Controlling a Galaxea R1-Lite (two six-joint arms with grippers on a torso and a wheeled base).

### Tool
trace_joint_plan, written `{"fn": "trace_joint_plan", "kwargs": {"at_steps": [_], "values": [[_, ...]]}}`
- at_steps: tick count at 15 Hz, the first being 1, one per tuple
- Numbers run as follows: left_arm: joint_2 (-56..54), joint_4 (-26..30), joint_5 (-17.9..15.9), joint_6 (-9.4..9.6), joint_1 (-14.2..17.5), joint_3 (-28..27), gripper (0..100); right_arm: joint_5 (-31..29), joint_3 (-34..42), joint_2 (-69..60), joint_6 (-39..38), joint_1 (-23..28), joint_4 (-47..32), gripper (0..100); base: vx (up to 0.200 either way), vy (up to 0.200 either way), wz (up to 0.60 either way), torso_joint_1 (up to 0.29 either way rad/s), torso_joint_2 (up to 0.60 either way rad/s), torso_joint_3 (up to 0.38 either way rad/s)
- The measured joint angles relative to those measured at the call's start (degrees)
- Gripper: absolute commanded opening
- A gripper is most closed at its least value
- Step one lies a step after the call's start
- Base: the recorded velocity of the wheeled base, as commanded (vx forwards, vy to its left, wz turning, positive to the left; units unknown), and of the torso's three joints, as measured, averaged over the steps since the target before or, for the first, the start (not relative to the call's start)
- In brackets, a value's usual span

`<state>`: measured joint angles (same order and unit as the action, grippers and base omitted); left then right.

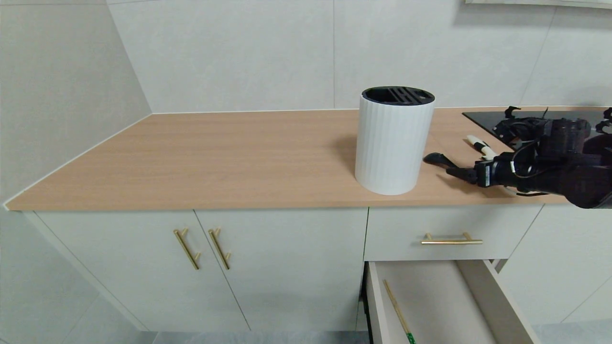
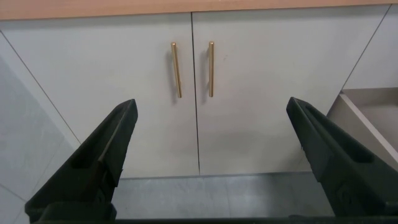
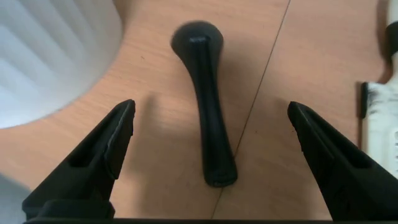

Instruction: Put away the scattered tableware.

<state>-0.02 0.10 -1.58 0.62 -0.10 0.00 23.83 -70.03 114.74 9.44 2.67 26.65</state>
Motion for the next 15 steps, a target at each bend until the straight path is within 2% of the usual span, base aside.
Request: {"fn": "trace_joint_plan", "kwargs": {"at_steps": [9, 10, 15], "values": [[0.0, 0.0, 0.0, 0.0, 0.0, 0.0, 100, -0.13, -0.5, 2.11, 0.04, 0.11, 0.0, 100, 0.0, 0.0, 0.0, 0.0, 0.0, 0.0], [0.0, 0.0, 0.02, 0.0, 0.0, 0.0, 100, -0.16, -0.57, 2.18, 0.04, 0.11, 0.01, 0, 0.0, 0.0, 0.0, 0.0, 0.0, 0.0], [0.0, 0.0, 0.0, 0.0, 0.02, 0.0, 100, -0.11, -0.83, 2.46, -0.05, -0.02, 0.09, 0, 0.0, 0.0, 0.0, 0.0, 0.0, 0.0]]}}
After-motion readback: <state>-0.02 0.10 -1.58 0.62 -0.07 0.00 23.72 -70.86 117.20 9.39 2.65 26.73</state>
